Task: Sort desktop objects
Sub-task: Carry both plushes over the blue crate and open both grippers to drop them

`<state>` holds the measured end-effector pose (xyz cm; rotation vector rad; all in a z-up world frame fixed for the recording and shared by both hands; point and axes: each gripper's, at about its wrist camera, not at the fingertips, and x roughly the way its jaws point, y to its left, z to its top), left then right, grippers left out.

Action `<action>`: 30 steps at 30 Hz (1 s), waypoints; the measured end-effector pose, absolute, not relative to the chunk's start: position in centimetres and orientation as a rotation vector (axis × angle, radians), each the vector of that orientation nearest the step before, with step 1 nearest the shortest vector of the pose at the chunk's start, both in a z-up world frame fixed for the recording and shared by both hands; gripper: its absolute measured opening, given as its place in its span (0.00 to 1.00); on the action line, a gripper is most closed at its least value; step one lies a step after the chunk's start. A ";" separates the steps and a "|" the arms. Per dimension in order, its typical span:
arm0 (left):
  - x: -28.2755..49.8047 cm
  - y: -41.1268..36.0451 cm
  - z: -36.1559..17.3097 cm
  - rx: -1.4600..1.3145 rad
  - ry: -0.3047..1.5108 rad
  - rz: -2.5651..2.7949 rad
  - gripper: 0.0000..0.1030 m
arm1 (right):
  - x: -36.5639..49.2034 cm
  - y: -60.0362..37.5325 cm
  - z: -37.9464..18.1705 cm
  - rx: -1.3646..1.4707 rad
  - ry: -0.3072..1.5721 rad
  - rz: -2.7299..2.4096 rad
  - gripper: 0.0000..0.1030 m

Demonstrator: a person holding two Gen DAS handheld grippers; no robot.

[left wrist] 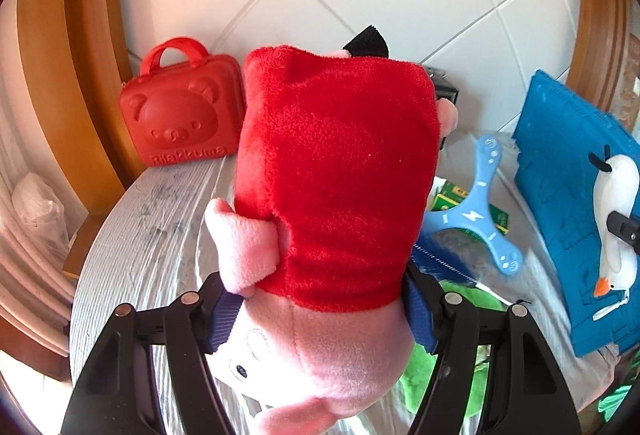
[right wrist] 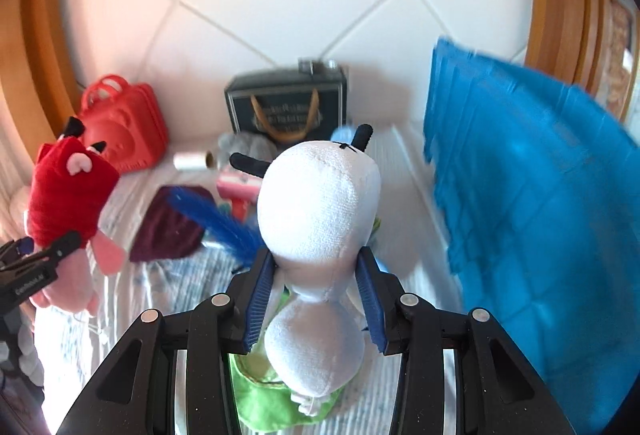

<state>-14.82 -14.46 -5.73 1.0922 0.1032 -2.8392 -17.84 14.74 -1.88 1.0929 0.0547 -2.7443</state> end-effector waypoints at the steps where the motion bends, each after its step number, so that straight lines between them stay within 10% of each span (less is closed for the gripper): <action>1: -14.3 -14.0 -5.2 1.077 0.096 -2.858 0.67 | -17.2 14.9 -1.2 1.072 0.059 -2.757 0.40; 19: -12.7 8.9 7.2 0.659 0.033 -3.194 0.67 | -10.2 31.2 11.7 0.567 0.127 -3.021 0.40; 30: -15.3 28.3 9.5 0.742 -0.046 -3.323 0.67 | -12.9 45.7 9.5 0.717 0.226 -3.134 0.40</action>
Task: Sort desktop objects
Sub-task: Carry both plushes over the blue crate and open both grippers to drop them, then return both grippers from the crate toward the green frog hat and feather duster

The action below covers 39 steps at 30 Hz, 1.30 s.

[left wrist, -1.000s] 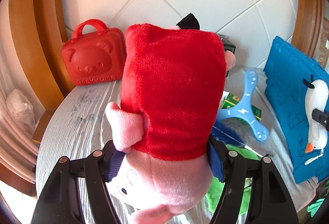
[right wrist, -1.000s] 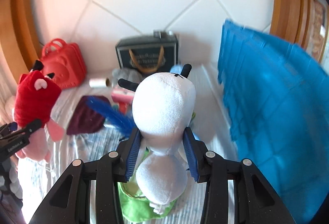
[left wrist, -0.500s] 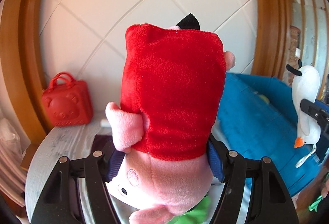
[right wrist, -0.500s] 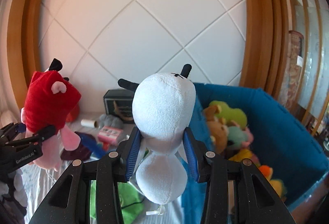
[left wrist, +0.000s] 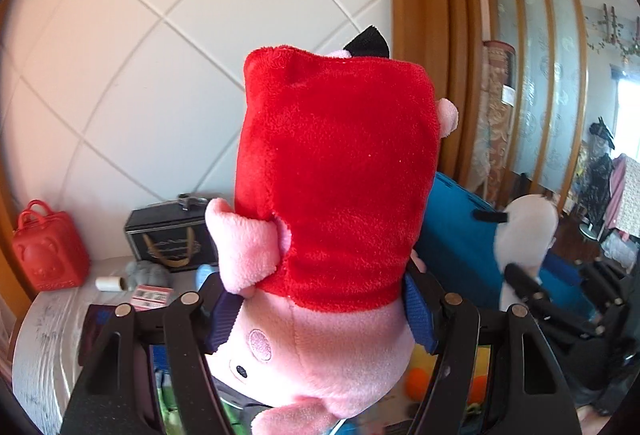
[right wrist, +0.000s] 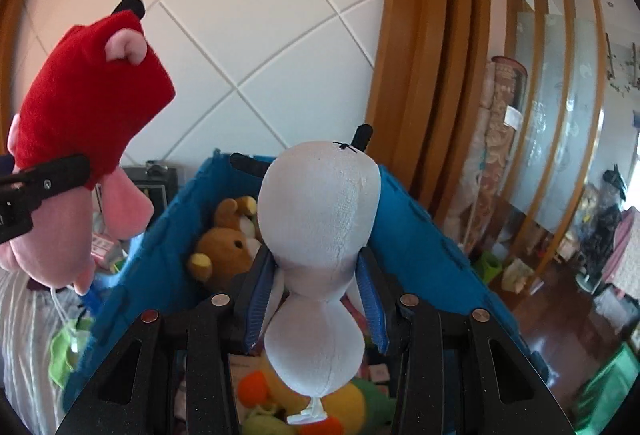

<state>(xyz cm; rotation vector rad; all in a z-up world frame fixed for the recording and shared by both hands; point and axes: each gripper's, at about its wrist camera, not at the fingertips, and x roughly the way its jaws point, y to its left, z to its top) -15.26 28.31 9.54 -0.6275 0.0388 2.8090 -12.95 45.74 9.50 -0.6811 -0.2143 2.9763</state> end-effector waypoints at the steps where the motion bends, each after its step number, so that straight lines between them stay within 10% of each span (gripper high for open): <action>1: -15.2 29.6 9.5 -0.639 0.050 2.796 0.67 | -13.3 46.8 9.0 -0.701 -0.211 2.967 0.40; 20: -17.3 39.2 5.3 -0.899 0.292 2.768 0.74 | -15.8 53.9 4.2 -0.895 -0.191 2.892 0.42; 30: -17.8 37.0 4.4 -0.959 0.235 2.774 0.74 | -15.1 53.5 4.5 -0.846 -0.211 2.880 1.00; 39: -16.0 33.4 5.8 -0.807 0.086 2.820 0.74 | -14.4 52.9 5.3 -0.811 -0.217 2.878 1.00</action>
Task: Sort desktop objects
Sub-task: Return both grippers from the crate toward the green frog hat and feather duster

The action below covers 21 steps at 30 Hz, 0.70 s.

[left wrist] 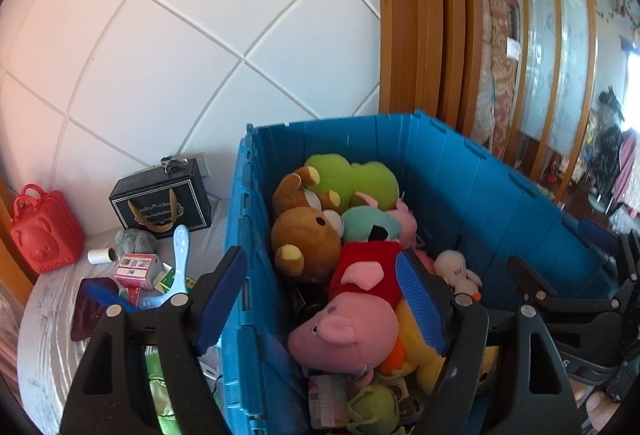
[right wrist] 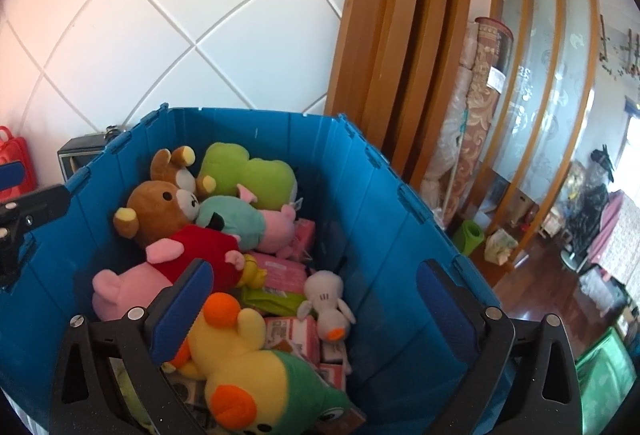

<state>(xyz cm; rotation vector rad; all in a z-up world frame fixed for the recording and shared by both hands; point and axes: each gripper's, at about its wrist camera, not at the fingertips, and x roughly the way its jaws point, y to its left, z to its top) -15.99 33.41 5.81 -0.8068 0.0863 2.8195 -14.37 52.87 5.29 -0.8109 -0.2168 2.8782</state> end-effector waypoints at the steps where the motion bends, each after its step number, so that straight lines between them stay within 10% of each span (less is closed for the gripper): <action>1: -15.7 32.8 6.0 -0.788 0.061 2.826 0.74 | -14.2 52.7 5.4 -0.802 -0.220 2.884 1.00; 21: -12.2 19.6 5.7 -0.802 -0.039 2.982 0.74 | -11.7 41.9 7.4 -0.710 -0.256 3.110 1.00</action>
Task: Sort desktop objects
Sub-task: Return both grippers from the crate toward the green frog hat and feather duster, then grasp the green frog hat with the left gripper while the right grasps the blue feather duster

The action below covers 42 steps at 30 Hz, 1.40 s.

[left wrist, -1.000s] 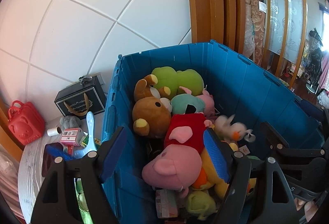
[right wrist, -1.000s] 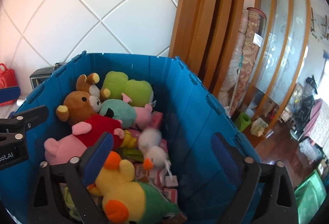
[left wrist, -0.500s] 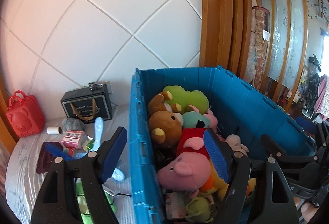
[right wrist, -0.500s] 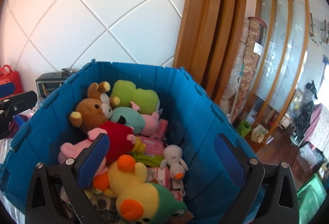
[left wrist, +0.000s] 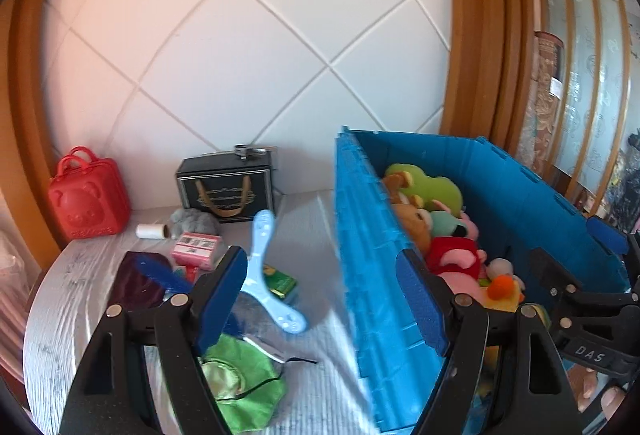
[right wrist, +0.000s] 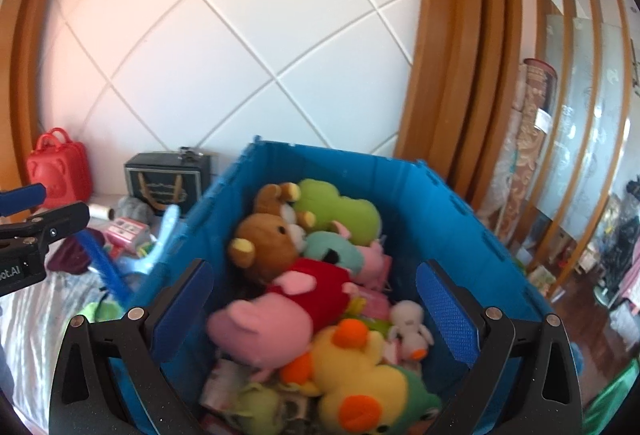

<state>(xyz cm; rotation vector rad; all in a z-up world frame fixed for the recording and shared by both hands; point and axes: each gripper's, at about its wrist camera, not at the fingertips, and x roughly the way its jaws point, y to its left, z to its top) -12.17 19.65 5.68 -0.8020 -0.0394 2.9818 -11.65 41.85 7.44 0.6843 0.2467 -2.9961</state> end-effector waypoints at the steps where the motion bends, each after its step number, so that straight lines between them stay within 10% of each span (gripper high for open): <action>1: -11.8 18.3 5.4 -0.807 -0.052 2.997 0.74 | -11.5 41.0 7.4 0.671 0.238 -2.977 1.00; 19: -9.4 -1.9 -4.8 -1.182 -0.128 3.159 0.74 | -11.8 23.1 2.7 0.699 0.167 -2.620 1.00; 42: -20.3 -1.9 -23.9 -1.743 -0.110 2.684 0.74 | -22.6 18.5 -16.8 1.322 0.202 -2.407 1.00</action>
